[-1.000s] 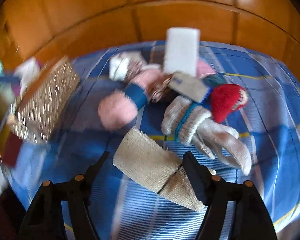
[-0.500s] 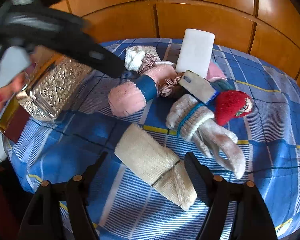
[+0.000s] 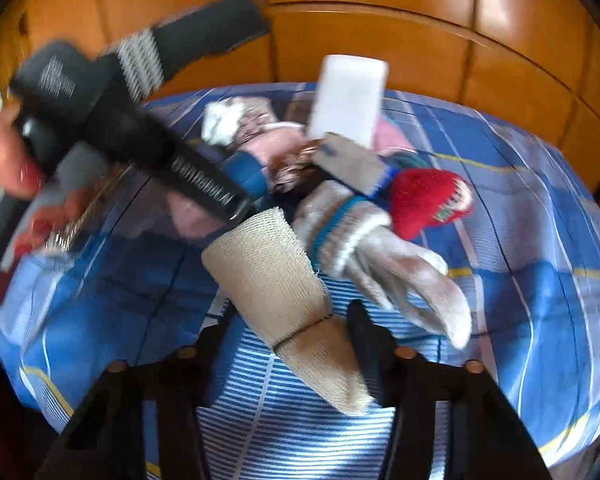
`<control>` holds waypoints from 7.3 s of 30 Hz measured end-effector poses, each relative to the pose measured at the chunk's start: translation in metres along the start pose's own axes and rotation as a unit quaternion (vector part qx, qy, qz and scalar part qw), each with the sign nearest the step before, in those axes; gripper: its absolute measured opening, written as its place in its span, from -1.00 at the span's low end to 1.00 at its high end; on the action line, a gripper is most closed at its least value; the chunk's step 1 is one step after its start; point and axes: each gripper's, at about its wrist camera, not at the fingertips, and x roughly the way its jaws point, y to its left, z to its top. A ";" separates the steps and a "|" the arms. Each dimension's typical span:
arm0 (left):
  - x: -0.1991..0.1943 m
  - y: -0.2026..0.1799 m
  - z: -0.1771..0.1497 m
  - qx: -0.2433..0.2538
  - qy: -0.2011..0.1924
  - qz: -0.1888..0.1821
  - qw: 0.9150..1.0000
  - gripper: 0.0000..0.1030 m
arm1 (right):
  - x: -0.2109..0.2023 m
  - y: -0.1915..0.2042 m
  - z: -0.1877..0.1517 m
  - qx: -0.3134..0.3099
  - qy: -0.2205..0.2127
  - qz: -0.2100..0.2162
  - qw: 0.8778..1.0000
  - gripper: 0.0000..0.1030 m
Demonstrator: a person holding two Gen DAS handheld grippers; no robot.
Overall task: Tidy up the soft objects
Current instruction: 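Close the left gripper on the pink towel roll while the right gripper grasps the beige roll, then carry the pink towel roll with the left gripper into the gold tray and release, then lower the beige cloth roll with the right gripper beside the pink towel and release, then move the left tool to the satin scrunchie while the right tool reaches the white glove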
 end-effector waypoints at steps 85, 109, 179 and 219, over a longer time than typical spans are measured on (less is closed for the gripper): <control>-0.138 0.411 -0.377 -0.378 -0.245 0.089 0.888 0.72 | -0.085 0.305 0.098 0.043 -0.090 0.243 0.965 -0.38; -0.135 0.399 -0.440 -0.405 -0.240 0.069 0.879 0.73 | 0.123 0.472 0.162 0.068 0.097 0.221 0.968 -0.37; -0.156 0.224 -0.332 -0.193 -0.266 -0.085 0.941 0.89 | -0.010 0.010 0.050 0.181 -0.047 -0.168 0.968 0.40; -0.135 0.016 -0.087 0.040 -0.182 -0.060 0.981 0.91 | -0.001 0.007 -0.027 0.239 -0.151 -0.072 0.957 -0.22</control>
